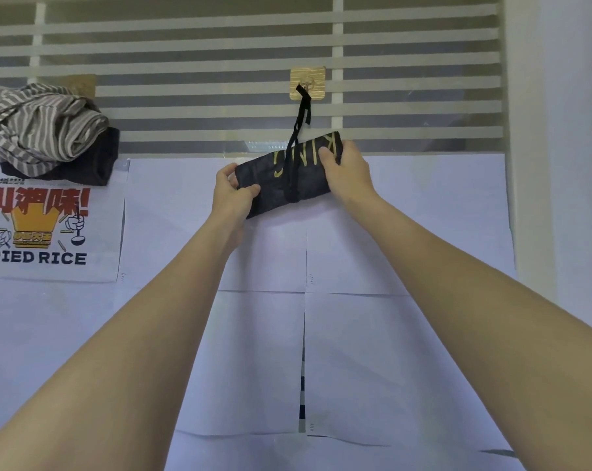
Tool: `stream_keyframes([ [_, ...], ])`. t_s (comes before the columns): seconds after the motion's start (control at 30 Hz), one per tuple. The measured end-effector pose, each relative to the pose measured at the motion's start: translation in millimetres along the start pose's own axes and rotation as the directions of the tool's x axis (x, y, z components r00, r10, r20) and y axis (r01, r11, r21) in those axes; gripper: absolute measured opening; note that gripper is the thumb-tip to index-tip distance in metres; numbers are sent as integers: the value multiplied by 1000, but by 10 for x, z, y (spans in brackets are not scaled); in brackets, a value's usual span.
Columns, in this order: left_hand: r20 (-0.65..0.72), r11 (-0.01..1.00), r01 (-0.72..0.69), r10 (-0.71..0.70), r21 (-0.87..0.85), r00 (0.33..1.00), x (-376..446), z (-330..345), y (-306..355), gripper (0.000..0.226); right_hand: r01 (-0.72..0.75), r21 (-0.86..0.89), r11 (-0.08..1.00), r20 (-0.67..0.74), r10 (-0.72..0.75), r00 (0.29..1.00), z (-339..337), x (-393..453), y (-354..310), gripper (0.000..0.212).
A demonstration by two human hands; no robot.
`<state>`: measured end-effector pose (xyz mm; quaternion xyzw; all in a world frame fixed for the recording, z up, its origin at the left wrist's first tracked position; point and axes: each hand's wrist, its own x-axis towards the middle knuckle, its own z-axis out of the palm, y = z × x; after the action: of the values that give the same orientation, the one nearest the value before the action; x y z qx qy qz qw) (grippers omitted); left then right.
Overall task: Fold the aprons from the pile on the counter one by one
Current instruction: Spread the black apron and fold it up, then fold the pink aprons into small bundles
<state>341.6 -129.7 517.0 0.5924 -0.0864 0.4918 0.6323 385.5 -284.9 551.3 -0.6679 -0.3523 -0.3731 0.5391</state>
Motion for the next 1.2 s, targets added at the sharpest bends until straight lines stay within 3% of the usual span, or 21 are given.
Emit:
stream_keyframes([
  [0.13, 24, 989, -98, 96, 107, 995, -21, 40, 29, 38, -35, -84, 996, -66, 30, 997, 15, -30, 50, 30],
  [0.3, 63, 903, -225, 217, 366, 974, 10, 124, 32, 45, -145, -261, 954, -192, 96, 977, 94, -81, 147, 30],
  [0.4, 106, 842, -238, 214, 484, 971, 34, 100, 10, 50, -68, -487, 871, -188, -28, 982, 89, -127, 200, 33],
  [0.5, 124, 823, -226, 190, 521, 974, -1, 66, 25, 54, -13, -592, 806, -208, -137, 968, 68, -154, 213, 38],
  [0.7, 79, 829, -160, 140, 536, 987, -115, 89, 136, 66, 9, -601, 799, -213, -171, 962, 13, -187, 131, 50],
  [0.83, 41, 819, -124, 123, 560, 992, -169, 72, 217, 67, -2, -559, 829, -222, -148, 964, -25, -196, 59, 50],
  [0.97, 16, 786, -141, 165, 602, 986, -220, 28, 254, 60, -15, -635, 773, -229, -169, 959, -81, -230, -26, 44],
  [1.03, 32, 710, -225, 275, 668, 961, -290, 15, 271, 49, 98, -656, 748, -180, -280, 943, -103, -275, -122, 40],
  [1.13, 139, 601, -393, 424, 696, 895, -491, 21, 239, 34, 399, -555, 730, -21, -492, 870, 2, -504, -298, 33],
  [1.2, 220, 539, -461, 453, 705, 864, -738, -79, 74, 21, 493, -450, 744, 124, -495, 860, 214, -894, -309, 26],
])
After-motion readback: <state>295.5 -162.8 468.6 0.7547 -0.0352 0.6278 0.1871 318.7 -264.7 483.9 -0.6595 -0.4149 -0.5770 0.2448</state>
